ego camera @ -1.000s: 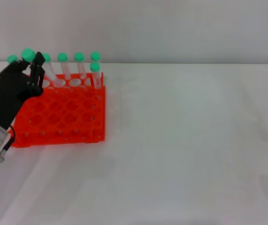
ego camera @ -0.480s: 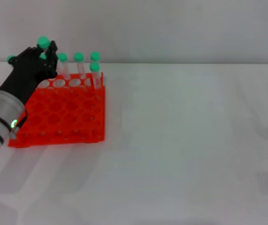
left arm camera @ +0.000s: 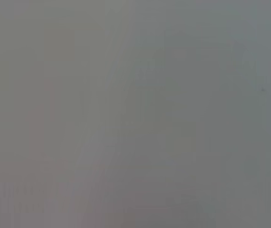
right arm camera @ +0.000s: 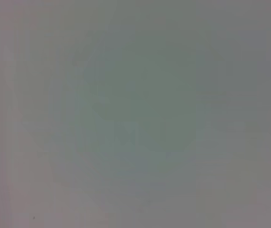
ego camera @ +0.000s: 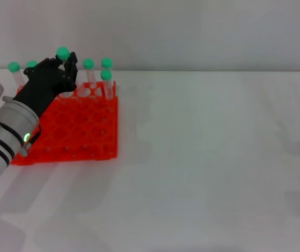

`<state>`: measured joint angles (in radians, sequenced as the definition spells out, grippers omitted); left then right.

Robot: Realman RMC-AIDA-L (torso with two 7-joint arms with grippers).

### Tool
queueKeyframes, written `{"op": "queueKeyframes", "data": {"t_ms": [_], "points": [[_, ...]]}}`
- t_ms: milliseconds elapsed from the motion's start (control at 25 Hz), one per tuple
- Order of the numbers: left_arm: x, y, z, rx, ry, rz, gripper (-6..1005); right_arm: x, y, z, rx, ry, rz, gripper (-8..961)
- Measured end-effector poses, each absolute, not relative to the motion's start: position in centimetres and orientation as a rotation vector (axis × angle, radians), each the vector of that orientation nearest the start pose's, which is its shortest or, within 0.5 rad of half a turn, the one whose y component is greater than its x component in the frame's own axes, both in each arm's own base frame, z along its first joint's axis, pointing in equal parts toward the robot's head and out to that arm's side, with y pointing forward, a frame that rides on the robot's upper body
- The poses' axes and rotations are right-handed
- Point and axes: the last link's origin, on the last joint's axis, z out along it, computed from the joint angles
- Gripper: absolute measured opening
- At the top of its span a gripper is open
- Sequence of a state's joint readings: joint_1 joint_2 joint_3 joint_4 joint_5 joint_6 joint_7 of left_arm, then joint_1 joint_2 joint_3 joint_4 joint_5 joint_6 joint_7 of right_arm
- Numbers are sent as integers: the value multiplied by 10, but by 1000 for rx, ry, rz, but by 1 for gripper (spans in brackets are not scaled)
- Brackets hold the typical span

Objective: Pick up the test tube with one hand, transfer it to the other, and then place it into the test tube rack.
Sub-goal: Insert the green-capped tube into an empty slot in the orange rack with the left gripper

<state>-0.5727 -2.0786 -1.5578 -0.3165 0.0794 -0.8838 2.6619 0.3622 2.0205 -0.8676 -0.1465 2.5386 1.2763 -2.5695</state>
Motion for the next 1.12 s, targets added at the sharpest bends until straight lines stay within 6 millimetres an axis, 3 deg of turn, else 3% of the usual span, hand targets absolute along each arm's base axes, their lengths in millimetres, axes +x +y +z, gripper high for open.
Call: {"op": "queueKeyframes", "data": {"t_ms": [280, 1120], "points": [[-254, 409, -24, -1846, -579, -806, 208, 367, 317, 61, -1482, 621, 874, 761], [-258, 419, -40, -1885, -663, -654, 208, 365, 316, 56, -1494, 628, 883, 762]]}}
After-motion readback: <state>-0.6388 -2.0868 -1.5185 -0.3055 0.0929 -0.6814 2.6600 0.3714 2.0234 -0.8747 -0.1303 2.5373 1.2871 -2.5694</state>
